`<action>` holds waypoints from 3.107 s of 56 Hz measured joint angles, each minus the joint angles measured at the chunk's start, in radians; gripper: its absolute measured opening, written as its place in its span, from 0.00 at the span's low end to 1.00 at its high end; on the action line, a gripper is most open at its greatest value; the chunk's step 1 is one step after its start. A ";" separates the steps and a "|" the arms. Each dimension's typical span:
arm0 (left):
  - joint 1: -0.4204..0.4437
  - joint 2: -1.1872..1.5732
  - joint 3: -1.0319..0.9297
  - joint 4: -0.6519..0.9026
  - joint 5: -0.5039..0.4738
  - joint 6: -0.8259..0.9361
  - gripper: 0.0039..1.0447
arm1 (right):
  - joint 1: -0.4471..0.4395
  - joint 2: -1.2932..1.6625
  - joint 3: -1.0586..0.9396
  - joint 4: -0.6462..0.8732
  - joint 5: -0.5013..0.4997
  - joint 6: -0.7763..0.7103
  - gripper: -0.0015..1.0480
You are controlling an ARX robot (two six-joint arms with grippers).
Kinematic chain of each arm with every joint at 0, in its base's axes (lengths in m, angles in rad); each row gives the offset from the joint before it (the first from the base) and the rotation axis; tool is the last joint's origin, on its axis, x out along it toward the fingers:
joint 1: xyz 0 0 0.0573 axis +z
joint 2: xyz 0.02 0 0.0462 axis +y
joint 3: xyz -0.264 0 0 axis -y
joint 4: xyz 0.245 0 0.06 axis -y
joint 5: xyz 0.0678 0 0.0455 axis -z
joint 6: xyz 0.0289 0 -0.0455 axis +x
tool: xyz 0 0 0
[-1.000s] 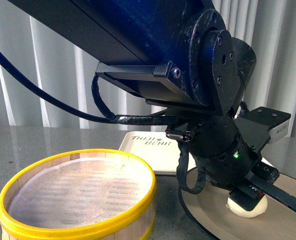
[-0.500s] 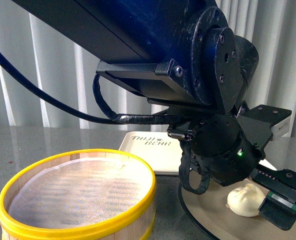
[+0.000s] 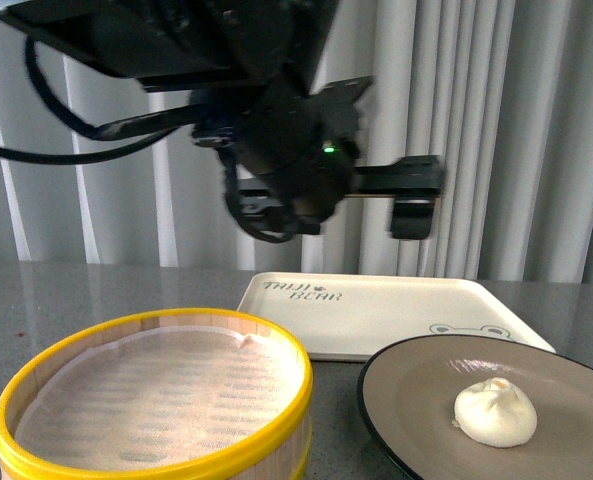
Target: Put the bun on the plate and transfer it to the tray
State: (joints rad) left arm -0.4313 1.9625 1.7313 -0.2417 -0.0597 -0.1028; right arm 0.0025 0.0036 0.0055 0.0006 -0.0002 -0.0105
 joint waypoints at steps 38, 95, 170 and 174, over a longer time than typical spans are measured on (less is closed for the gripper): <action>0.206 -0.482 -1.051 1.050 -0.184 0.085 0.17 | 0.000 0.000 0.000 0.000 -0.001 0.000 0.92; 0.430 -1.166 -1.703 1.006 0.059 0.095 0.04 | 0.000 0.000 0.000 0.000 0.000 0.000 0.92; 0.430 -1.813 -1.705 0.394 0.059 0.095 0.04 | 0.000 0.000 0.000 0.000 -0.001 0.000 0.92; 0.430 -1.905 -1.705 0.267 0.060 0.096 0.04 | 0.000 0.000 0.000 0.000 -0.001 0.000 0.92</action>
State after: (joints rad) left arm -0.0017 0.0574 0.0261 0.0257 -0.0002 -0.0071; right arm 0.0025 0.0036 0.0055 0.0006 -0.0010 -0.0105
